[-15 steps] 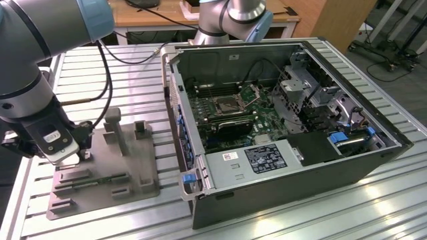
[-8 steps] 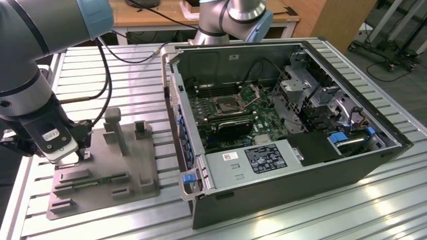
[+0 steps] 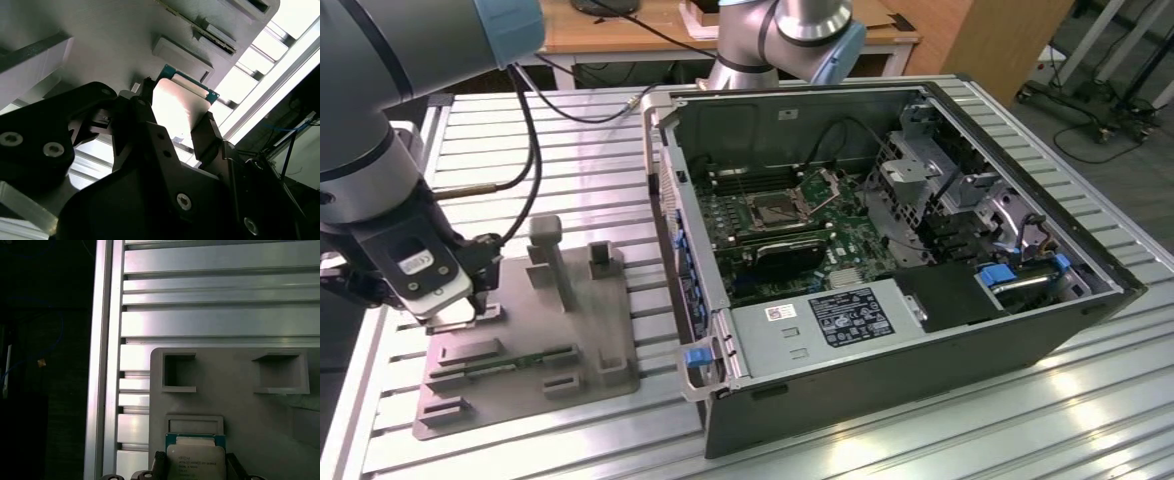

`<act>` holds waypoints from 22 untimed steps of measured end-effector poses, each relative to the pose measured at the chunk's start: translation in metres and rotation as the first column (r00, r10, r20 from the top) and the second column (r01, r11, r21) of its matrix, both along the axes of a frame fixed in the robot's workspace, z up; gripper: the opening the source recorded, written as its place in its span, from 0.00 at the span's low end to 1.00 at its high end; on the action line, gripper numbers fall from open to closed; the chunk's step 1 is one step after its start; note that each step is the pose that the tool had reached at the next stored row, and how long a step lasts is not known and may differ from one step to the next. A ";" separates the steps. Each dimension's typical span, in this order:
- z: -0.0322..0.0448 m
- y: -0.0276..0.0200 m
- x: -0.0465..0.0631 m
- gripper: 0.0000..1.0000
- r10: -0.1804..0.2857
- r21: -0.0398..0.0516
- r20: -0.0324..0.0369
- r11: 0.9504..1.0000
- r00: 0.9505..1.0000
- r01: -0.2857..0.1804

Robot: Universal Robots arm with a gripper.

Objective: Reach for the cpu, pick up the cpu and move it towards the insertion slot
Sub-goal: 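Pick up the cpu and move it towards the insertion slot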

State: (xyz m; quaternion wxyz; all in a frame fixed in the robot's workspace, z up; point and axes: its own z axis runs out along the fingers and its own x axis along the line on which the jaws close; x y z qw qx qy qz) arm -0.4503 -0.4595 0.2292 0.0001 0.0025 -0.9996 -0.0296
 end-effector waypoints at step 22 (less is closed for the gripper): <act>0.0113 0.0000 0.000 0.55 0.000 0.000 0.000 1.000 1.000 0.000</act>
